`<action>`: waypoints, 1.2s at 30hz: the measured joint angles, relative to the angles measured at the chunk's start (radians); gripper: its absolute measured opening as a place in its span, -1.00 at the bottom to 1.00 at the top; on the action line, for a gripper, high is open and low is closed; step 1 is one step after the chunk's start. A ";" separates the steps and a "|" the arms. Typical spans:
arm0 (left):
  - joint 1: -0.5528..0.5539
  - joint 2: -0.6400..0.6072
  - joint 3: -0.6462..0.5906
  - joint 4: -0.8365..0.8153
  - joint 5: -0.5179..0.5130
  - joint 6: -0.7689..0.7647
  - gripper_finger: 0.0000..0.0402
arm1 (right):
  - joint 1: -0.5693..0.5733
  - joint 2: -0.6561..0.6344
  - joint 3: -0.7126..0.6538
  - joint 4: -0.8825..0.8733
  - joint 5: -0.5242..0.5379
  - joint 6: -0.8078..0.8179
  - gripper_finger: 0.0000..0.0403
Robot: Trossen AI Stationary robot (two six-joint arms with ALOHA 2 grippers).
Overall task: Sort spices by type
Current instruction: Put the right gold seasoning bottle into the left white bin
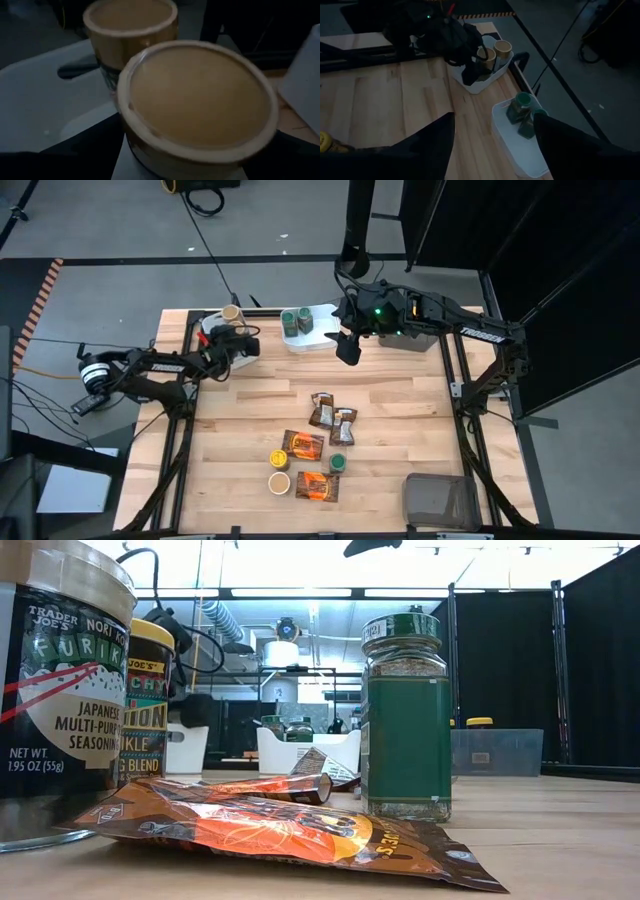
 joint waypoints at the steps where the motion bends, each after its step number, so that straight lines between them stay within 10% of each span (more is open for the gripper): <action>1: 0.009 0.000 0.000 -0.006 0.007 -0.009 0.73 | 0.000 0.000 0.000 0.000 -0.001 0.000 0.37; 36: 0.124 -0.004 0.111 -0.219 0.249 0.087 0.74 | 0.000 0.000 0.000 -0.062 -0.003 -0.007 0.52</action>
